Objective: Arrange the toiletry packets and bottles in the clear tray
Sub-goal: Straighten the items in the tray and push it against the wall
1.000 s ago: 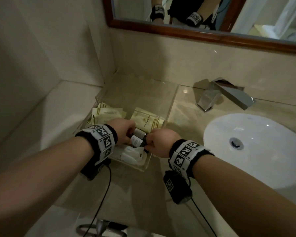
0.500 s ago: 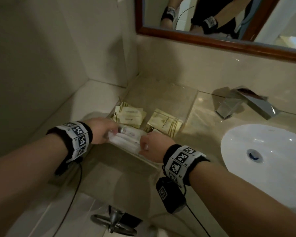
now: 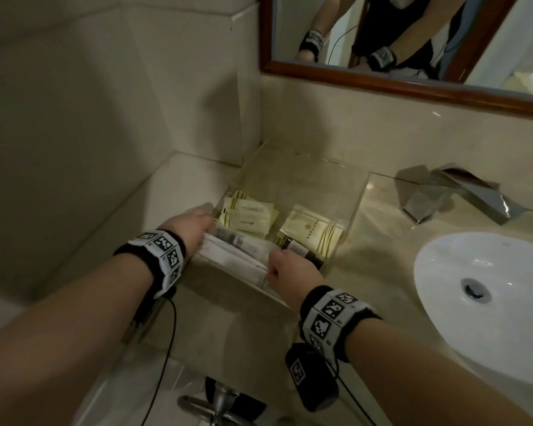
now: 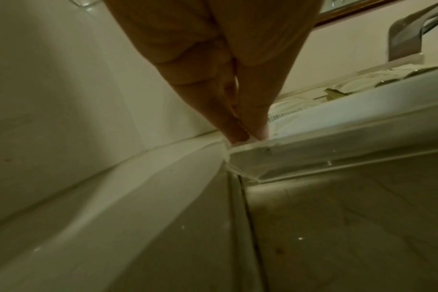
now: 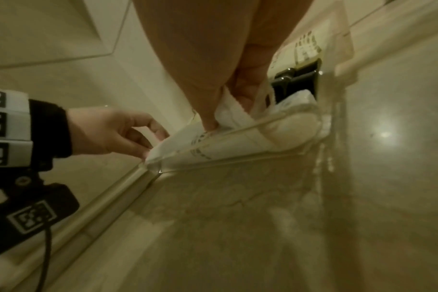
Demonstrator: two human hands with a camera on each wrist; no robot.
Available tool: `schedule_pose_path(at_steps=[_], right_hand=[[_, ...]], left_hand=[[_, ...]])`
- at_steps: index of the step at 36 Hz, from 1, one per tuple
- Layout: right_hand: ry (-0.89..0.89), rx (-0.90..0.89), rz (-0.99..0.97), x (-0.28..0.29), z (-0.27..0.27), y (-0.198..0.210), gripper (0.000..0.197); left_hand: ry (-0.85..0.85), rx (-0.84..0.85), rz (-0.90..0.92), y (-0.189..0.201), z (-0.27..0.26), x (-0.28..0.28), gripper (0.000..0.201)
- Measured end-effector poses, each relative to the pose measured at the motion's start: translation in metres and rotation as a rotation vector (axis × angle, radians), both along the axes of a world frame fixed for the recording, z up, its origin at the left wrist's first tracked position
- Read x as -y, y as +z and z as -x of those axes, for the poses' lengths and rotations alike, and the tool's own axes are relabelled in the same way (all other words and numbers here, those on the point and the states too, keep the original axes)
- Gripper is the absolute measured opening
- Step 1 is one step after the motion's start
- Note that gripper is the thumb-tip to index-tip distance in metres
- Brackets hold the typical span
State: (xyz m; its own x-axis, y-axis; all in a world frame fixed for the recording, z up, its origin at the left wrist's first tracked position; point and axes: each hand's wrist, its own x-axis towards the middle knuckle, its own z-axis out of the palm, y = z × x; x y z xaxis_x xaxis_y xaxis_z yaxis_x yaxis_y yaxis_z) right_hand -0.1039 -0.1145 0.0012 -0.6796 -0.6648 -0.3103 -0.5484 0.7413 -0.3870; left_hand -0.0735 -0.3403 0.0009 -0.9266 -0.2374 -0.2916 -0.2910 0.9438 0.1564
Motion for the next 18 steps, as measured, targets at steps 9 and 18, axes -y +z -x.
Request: schedule_pose_path(at_steps=[9,18], right_hand=[[0.047,-0.027,-0.035,0.01,0.013,0.017,0.016],[0.178,-0.096,-0.184,0.05,0.033,0.01,0.037]], left_hand=[[0.066,0.031,0.04,0.009,-0.004,-0.006,0.026],[0.126,0.045,-0.024,0.002,-0.002,-0.001,0.021]])
